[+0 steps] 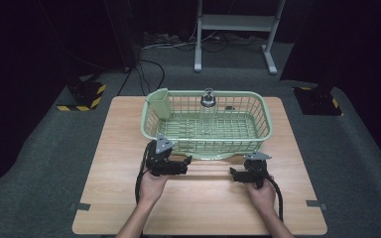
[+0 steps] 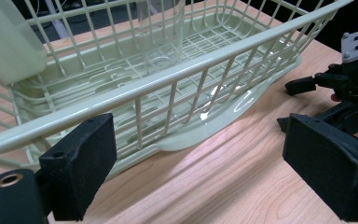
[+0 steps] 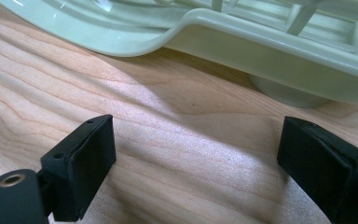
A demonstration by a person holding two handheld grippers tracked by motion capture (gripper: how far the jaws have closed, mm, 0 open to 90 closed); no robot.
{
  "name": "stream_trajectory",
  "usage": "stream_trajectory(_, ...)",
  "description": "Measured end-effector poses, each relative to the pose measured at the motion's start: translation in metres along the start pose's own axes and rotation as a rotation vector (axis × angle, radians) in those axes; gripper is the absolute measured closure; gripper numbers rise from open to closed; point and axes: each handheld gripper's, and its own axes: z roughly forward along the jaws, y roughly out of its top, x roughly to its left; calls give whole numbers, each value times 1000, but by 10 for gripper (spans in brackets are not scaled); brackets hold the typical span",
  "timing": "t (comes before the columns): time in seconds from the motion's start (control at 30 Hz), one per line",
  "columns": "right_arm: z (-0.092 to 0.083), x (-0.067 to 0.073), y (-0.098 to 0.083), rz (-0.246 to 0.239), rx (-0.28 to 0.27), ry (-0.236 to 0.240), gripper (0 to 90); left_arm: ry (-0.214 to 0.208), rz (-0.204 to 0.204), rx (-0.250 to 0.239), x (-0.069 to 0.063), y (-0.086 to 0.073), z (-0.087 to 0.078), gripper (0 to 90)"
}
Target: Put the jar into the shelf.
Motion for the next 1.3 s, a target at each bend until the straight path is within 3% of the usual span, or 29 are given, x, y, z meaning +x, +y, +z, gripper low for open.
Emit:
stream_trajectory(0.83, 0, 0, 0, 0, 0, 0, 111, -7, -52, 38, 3, -27, 29, 104)
stream_trajectory(1.17, 0, 0, 0, 0, 0, 0, 111, 1, -45, 51, 2, -32, 41, 111)
stream_trajectory(1.3, 0, 0, 0, 0, 0, 0, 111, 2, -46, 77, 3, -37, 49, 111)
